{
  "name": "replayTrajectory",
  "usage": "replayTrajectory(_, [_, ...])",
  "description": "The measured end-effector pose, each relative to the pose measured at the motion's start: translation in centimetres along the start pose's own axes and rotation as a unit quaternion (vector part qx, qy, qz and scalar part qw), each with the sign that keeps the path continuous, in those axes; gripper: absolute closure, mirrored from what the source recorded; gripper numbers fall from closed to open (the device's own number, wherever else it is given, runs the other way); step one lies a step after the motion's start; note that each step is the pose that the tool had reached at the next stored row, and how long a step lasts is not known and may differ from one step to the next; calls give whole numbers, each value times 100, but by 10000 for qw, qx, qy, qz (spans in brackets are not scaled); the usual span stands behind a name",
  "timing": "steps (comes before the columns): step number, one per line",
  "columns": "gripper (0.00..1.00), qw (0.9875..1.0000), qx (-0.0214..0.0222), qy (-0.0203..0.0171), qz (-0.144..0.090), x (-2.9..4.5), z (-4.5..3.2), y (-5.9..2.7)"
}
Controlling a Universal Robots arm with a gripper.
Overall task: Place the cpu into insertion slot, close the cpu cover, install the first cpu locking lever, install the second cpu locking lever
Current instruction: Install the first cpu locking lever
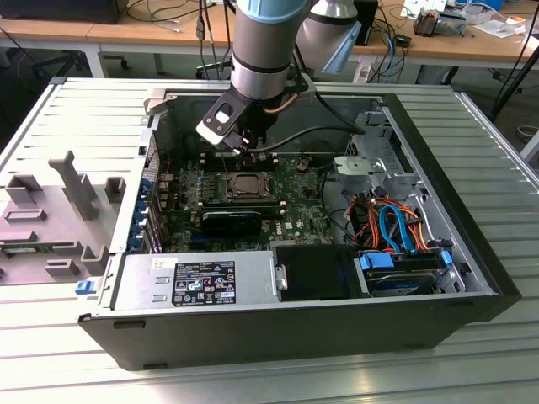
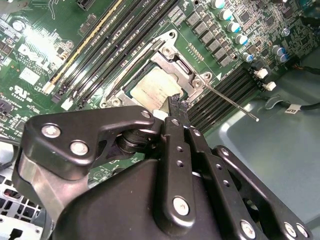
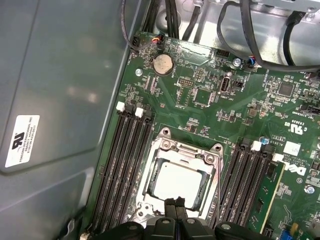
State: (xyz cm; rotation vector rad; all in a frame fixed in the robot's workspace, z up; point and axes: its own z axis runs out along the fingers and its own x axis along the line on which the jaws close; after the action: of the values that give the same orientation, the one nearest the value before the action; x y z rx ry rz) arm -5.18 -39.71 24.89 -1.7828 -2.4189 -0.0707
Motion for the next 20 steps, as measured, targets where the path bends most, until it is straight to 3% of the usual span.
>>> replayTrajectory(20, [89,9999,23,-7,-164,0,0,0])
